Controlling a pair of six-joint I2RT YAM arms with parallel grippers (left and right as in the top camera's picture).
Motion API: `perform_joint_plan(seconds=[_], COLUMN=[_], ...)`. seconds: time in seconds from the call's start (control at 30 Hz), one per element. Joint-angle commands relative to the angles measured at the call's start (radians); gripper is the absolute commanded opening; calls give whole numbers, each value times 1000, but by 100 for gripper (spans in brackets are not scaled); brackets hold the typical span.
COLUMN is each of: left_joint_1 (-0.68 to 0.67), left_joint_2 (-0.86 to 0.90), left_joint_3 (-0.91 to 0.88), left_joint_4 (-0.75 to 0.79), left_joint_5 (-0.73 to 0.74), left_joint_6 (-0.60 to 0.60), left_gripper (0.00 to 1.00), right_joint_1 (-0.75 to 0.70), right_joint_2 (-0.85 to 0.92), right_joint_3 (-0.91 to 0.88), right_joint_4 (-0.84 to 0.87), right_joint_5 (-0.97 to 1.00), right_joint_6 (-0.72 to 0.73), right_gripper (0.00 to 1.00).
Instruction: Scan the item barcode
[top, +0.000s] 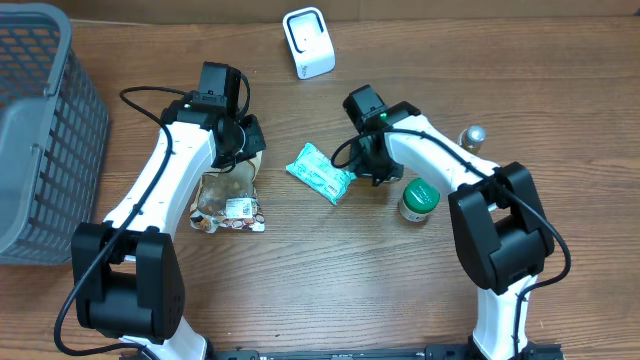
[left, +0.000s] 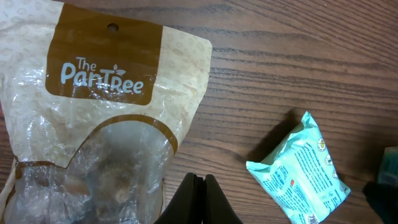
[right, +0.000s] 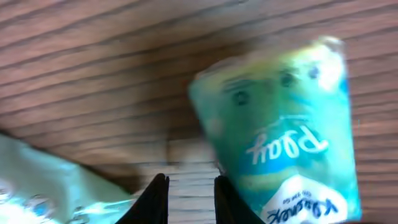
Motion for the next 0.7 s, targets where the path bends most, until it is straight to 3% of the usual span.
perform_joint_plan(seconds=[0.0,0.13,0.4,0.67], left_joint_1=[-3,-3,-3,-3], left_joint_2=[14,14,14,14], left_joint_3=[-6,-6,-6,-6], left_joint_4=[-4,-23,-40,-38], left_joint_5=[8,11,11,11], left_joint_6=[23,23,23,23], left_gripper=[4,4,4,4], right_joint_1=[-7,-6,-6,41], right_joint_2=[-1,-1,5,5], right_joint_3=[78,111,29,-62], right_joint_4=[-24,27,151,127], right_joint_5=[-39,-143,-141,-355], right_joint_6=[-3,-50,-49,14], right_gripper=[23,28,25,24])
